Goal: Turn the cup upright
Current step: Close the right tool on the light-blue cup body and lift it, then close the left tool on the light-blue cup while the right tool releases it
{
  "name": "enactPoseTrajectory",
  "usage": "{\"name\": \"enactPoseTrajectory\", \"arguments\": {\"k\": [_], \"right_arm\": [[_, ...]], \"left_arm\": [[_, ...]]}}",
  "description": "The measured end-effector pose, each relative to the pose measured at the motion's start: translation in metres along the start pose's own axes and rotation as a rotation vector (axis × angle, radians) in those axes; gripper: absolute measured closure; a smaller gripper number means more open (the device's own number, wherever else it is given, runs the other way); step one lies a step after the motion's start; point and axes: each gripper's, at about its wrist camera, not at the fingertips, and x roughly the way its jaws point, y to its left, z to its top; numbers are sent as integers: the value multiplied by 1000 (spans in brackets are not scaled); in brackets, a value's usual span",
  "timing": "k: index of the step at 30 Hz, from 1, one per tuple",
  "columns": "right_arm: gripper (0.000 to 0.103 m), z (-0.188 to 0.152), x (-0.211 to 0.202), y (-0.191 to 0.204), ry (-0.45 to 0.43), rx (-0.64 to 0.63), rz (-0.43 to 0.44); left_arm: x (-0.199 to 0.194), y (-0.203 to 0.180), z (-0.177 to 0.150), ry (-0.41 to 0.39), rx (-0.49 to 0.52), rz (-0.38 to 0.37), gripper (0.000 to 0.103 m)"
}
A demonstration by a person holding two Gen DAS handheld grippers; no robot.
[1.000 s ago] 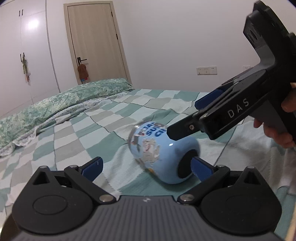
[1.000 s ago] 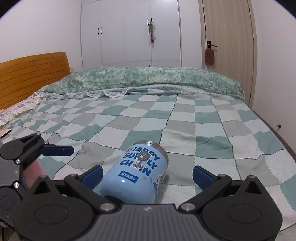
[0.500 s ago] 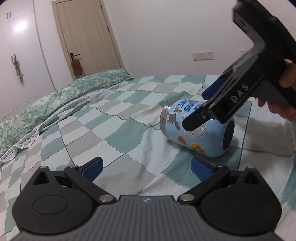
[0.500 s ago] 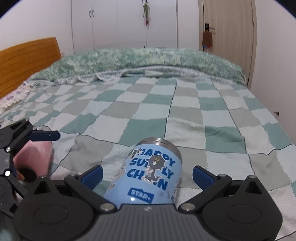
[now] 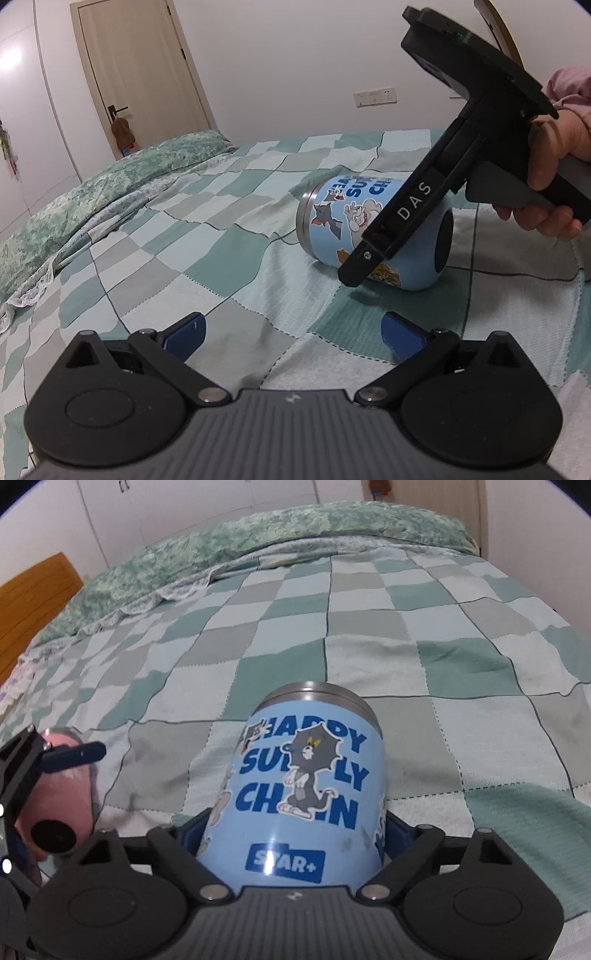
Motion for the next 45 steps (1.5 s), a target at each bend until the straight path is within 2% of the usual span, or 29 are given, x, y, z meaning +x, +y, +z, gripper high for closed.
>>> {"name": "enactPoseTrajectory", "arguments": {"k": [9,19,24,28,34,38,45], "right_arm": [[16,-6,-18,-8,-36,53,39],[16,-29,-89,1,-125,58,110],[16,-56,-126,9,-149,54,153],[16,-81,-141,17,-142,47,182],[16,-123,-138,26,-108,42,182],[16,-145,-111,28,-49,44,136],[17,-157,-108,32,-78,44,128]], "left_arm": [[-17,-12,14,-14,0,16,0],[-78,-46,33,-65,-54,69,0],[-114,-73,32,-66,-122,123,0],[-138,-93,20,-46,-216,152,0],[-164,-126,-5,27,-330,244,0],[-180,-142,-15,50,-417,306,0],[-192,-161,-19,72,-461,374,0]]}}
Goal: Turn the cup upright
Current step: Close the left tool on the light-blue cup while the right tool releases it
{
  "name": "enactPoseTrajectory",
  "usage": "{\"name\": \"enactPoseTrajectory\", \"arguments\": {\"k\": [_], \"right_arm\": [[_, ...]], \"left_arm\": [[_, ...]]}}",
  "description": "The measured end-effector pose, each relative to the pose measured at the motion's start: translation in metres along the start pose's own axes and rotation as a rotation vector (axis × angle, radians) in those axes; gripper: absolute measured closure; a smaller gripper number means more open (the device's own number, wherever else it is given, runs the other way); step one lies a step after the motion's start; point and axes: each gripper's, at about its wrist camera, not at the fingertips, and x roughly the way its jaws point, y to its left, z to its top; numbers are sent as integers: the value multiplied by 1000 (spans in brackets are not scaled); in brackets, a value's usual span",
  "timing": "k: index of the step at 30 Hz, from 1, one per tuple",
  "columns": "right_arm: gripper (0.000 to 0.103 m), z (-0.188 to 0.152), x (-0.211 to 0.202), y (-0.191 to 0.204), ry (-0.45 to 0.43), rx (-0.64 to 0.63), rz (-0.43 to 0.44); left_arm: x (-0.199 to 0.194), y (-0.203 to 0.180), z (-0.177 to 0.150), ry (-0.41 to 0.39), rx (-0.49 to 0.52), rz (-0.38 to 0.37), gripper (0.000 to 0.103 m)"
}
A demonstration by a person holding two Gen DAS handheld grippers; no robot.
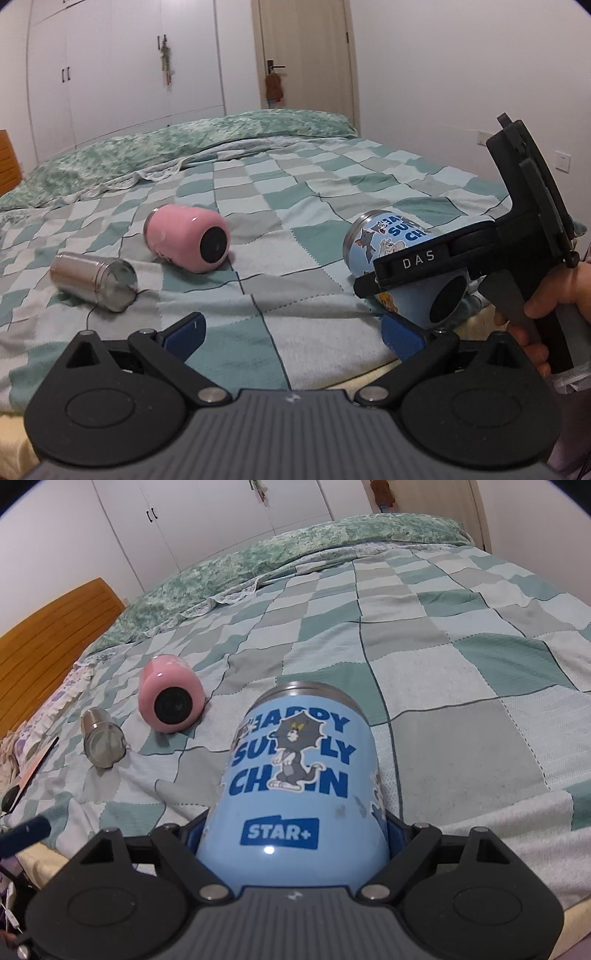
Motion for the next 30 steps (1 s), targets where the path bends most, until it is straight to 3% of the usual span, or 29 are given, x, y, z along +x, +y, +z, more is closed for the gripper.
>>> {"name": "enactPoseTrajectory", "arguments": {"k": [4,6,12,16,24,30], "right_arm": [[13,2,-3,1,2,-31,20],[2,2,-15,-4,-23,-37,64],[0,5,-70,-33,-226,-102,141],[0,9,-85,-71,-310,-74,120],[0,8,-77,-121,-383,-93,29],[0,8,-70,-138,-416,-91,-4]], "left_arm": [[-4,-4,1,9,-23,39,0],[-5,-5,3,13,-36,65,0],[0,-12,24,29,-66,62,0],[18,-26,48,59,-93,23,0],[74,-52,86,186,-211,-50,0],[127,-66,97,349,-264,-9,0]]}}
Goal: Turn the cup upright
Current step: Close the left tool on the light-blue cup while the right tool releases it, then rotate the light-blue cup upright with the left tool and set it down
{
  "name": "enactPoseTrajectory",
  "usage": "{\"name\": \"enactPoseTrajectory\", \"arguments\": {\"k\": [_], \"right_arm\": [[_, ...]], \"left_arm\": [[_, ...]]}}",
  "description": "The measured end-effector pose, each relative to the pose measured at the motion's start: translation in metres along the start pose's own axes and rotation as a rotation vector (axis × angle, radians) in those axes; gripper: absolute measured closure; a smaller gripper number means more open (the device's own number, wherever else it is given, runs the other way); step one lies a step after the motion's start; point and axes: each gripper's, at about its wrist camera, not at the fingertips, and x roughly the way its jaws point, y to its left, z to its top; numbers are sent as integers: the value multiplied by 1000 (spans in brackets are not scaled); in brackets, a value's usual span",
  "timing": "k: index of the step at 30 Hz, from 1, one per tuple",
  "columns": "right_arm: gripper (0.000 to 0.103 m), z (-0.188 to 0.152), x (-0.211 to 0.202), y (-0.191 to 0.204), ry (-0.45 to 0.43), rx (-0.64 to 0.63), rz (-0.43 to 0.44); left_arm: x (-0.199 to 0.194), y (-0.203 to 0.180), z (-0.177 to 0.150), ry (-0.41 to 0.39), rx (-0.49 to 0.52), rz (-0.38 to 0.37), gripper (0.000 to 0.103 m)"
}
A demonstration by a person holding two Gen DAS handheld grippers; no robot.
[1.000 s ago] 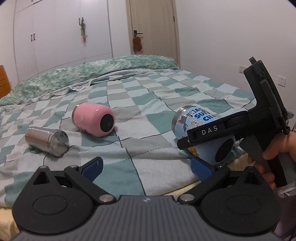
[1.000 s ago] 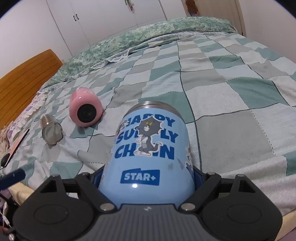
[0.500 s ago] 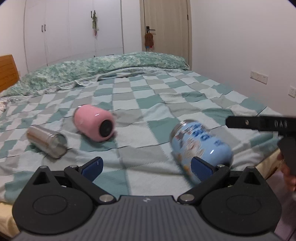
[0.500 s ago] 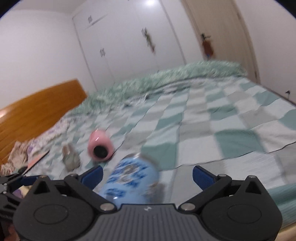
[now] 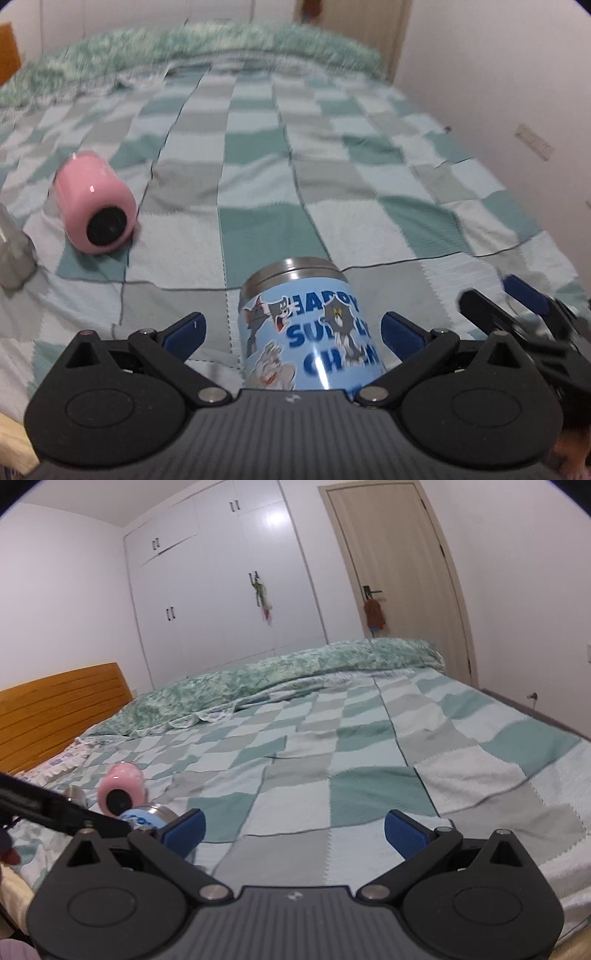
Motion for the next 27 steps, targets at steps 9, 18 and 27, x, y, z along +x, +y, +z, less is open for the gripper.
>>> {"name": "enactPoseTrajectory", "arguments": {"k": [9,18,27], "right_arm": [[0,-4,-6,-15,-24,46,1],[0,-7,-13,-18,-37,64,-1],[0,-9,-18,-15,-55,50,-6]], "left_arm": [[32,1,7,154,-105,-1,16],[22,0,2,106,-116,-10,17],[-13,1,-18,-59,-111,-31,17]]}}
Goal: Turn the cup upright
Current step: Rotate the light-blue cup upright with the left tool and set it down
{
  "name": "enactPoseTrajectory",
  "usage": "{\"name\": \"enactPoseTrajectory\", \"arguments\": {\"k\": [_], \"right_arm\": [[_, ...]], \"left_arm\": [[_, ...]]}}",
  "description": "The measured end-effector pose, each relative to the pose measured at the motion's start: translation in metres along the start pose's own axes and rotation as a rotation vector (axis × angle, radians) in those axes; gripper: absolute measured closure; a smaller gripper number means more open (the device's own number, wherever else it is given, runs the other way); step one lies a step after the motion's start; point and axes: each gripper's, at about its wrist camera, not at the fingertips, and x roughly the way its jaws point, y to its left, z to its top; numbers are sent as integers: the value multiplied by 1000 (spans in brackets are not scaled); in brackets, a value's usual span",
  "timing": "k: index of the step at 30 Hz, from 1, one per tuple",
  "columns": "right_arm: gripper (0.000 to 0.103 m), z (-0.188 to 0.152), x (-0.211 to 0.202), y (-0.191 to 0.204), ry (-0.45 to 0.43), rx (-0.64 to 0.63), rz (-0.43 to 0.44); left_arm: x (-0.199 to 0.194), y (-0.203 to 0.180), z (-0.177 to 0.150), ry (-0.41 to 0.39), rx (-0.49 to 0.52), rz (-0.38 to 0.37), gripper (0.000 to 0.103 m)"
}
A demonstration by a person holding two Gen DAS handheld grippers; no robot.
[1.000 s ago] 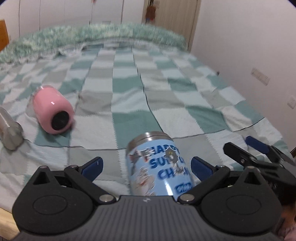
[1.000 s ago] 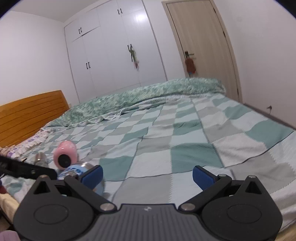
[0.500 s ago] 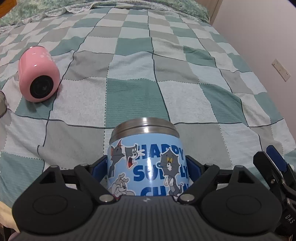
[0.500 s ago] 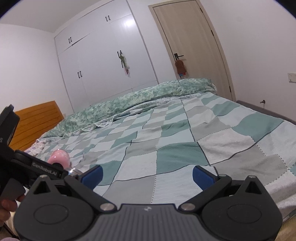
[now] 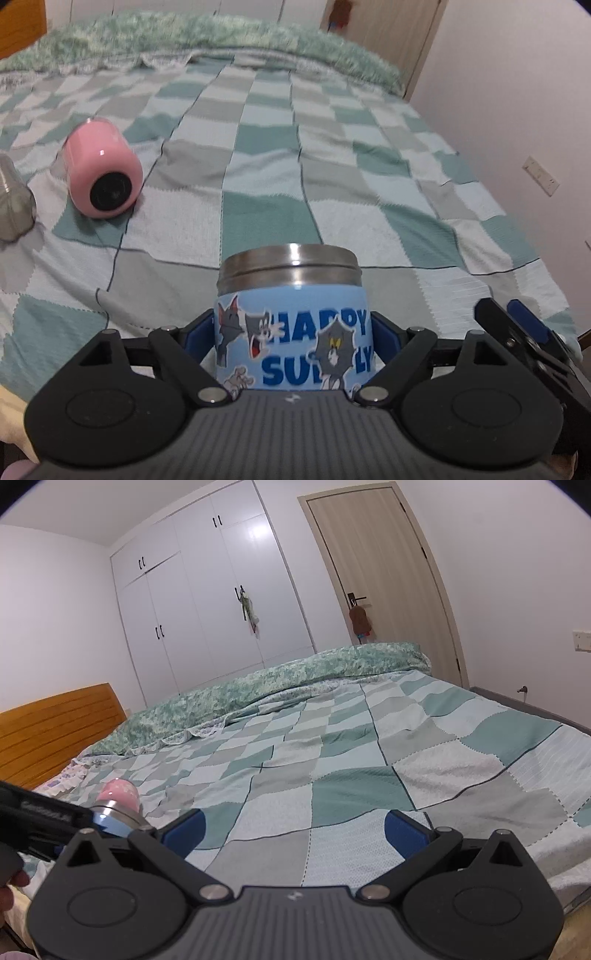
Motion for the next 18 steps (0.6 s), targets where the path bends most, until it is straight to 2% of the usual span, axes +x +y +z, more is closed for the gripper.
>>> {"name": "enactPoseTrajectory", "arguments": {"k": [7,11,18], "right_arm": [[0,0,-3,0,-14,2,-3],[0,0,-6,-1,-29,6,-2],[0,1,-13,-4,-90,17,-38]], "left_arm": [[-21,-13,1,-102,73,-23,18],[-25,-27,13,-165,119,-34,18],[6,-64,44,-274,190,-22,18]]}}
